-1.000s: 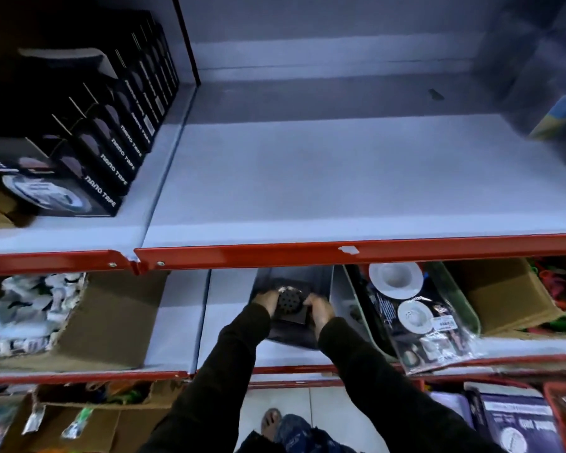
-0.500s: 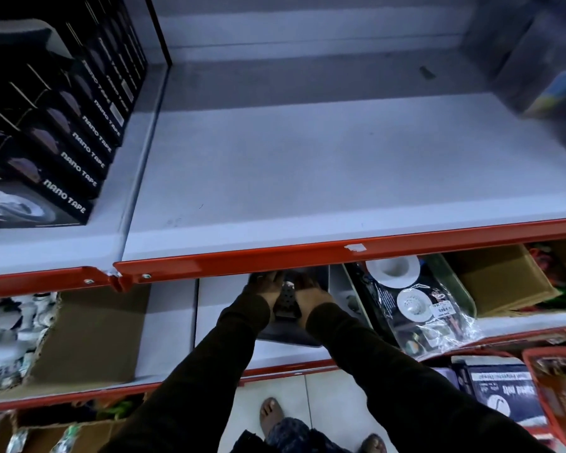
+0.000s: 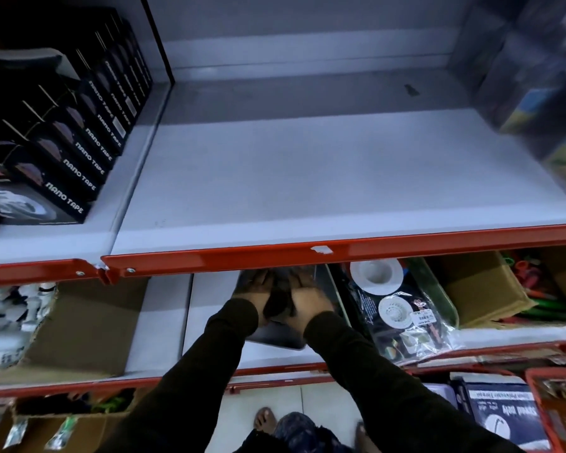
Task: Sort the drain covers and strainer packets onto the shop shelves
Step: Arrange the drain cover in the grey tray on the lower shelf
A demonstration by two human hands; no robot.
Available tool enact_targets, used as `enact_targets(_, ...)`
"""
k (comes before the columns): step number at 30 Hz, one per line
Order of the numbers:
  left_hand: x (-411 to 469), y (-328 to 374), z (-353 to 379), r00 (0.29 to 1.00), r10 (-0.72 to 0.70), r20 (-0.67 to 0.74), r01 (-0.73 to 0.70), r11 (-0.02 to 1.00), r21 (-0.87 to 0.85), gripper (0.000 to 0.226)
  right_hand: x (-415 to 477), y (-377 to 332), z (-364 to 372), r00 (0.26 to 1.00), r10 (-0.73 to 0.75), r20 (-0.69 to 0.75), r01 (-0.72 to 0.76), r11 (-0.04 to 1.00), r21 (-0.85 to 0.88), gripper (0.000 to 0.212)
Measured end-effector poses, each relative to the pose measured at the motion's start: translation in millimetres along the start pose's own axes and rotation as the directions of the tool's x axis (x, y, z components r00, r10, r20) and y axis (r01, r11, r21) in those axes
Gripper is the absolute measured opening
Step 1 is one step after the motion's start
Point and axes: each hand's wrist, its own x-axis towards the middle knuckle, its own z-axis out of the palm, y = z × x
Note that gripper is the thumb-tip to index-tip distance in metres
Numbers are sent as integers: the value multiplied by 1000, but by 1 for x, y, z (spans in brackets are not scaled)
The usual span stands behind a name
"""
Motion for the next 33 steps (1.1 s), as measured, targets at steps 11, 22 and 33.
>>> enact_targets(11, -3, 210, 42, 979, -206, -1, 150, 717, -681, 60, -77, 175, -100, 843, 488, -226, -479, 872, 98, 61)
enact_targets(22, 36, 239, 60, 814, -581, -16, 398, 576, -714, 54, -36, 216, -112, 925, 380, 30, -371, 878, 303, 40)
enact_targets(33, 37, 244, 72, 735, -672, -88, 290, 430, -855, 64, -48, 225, -102, 938, 346, 5, -301, 810, 504, 63)
